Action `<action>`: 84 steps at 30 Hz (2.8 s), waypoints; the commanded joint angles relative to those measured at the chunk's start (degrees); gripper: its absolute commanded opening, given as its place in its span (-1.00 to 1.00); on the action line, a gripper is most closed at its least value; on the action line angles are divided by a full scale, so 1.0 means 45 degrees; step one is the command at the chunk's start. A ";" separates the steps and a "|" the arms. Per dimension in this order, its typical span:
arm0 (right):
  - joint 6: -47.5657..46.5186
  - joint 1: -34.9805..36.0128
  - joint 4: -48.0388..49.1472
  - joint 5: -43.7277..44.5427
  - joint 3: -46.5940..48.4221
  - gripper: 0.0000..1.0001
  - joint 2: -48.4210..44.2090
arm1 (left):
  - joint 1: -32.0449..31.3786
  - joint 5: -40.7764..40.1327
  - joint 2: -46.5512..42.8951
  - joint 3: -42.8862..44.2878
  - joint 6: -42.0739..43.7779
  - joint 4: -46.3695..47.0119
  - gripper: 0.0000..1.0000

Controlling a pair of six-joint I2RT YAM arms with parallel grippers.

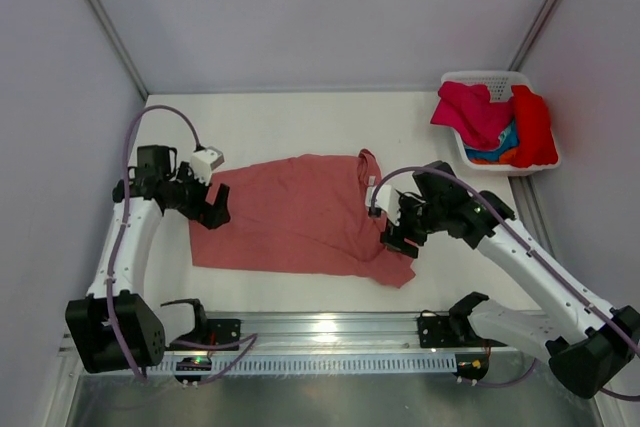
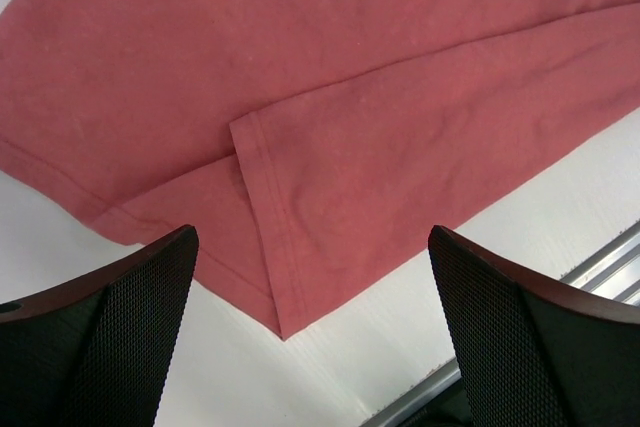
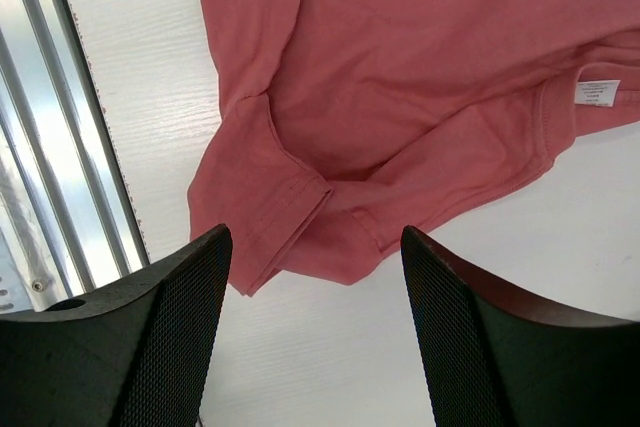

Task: Fold and stack the t-shirts
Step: Flatten the tshirt out

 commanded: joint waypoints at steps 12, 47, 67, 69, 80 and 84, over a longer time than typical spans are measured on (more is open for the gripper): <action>0.0841 -0.0048 0.1297 -0.0064 -0.0914 0.45 -0.0159 | 0.0103 0.0795 0.4266 0.0029 -0.1798 0.2370 0.57; 0.1291 -0.0048 0.2080 -0.0220 -0.1402 0.46 -0.0179 | 0.0103 -0.0319 0.5129 -0.0225 -0.1896 0.2740 0.19; 0.1369 -0.0048 0.2294 0.0073 -0.1578 0.45 -0.0121 | 0.0084 0.0815 0.4857 0.0361 -0.1759 0.1803 -1.00; 0.1389 -0.0048 0.2294 0.0053 -0.1617 0.45 -0.0101 | 0.0103 0.0717 0.4313 0.0516 -0.1915 0.1842 -1.00; 0.1389 -0.0048 0.2373 0.0034 -0.1715 0.46 -0.0081 | 0.0103 0.2180 0.1811 0.2916 -0.2582 -0.0518 -1.00; 0.1369 -0.0048 0.2333 0.0034 -0.1715 0.46 -0.0081 | 0.0103 0.2455 0.1302 0.3408 -0.1530 -0.2023 -1.00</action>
